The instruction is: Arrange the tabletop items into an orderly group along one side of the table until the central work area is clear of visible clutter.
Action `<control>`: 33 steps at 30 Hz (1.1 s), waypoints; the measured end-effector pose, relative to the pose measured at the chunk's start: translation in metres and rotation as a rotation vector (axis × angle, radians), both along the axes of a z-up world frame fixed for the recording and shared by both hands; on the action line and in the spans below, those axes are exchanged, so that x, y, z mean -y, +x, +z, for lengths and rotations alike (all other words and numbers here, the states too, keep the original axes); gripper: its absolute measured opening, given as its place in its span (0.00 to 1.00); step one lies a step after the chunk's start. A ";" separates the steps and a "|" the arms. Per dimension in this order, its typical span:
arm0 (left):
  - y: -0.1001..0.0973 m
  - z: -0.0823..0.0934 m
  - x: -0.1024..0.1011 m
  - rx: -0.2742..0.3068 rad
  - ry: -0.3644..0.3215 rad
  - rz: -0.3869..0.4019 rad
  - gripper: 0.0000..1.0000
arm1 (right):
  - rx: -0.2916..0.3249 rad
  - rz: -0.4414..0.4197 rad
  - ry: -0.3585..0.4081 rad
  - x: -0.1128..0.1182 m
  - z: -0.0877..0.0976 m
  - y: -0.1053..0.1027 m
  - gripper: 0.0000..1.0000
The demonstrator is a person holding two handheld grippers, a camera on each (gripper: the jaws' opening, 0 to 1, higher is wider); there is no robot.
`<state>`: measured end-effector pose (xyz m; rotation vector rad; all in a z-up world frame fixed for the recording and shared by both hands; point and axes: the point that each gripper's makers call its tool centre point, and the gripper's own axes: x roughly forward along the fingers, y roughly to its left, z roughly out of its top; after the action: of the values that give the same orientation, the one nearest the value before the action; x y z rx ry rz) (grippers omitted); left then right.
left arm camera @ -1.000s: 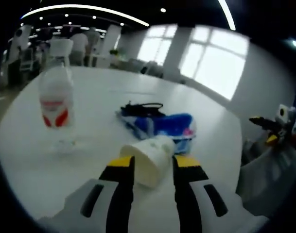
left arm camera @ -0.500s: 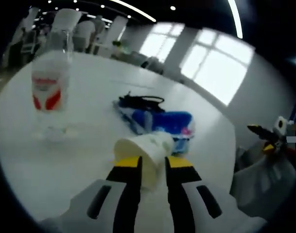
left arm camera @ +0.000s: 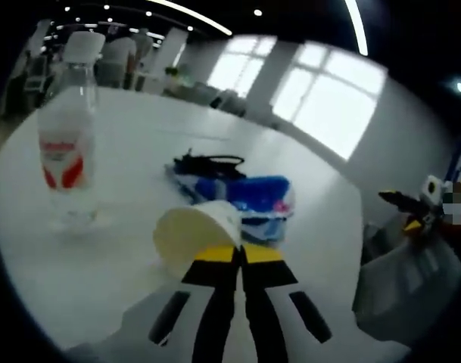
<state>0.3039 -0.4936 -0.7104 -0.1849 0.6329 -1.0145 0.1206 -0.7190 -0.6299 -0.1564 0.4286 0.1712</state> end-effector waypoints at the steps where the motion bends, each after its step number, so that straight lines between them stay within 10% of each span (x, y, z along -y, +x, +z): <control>1: -0.001 0.001 0.000 0.005 0.010 -0.006 0.00 | 0.000 0.001 0.000 0.000 0.000 0.000 0.92; 33: 0.044 0.033 0.002 0.244 0.459 -0.343 0.00 | 0.001 0.000 0.001 0.001 0.000 -0.001 0.91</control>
<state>0.3480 -0.4959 -0.6771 0.4586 0.6682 -1.1676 0.1200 -0.7197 -0.6297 -0.1553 0.4278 0.1714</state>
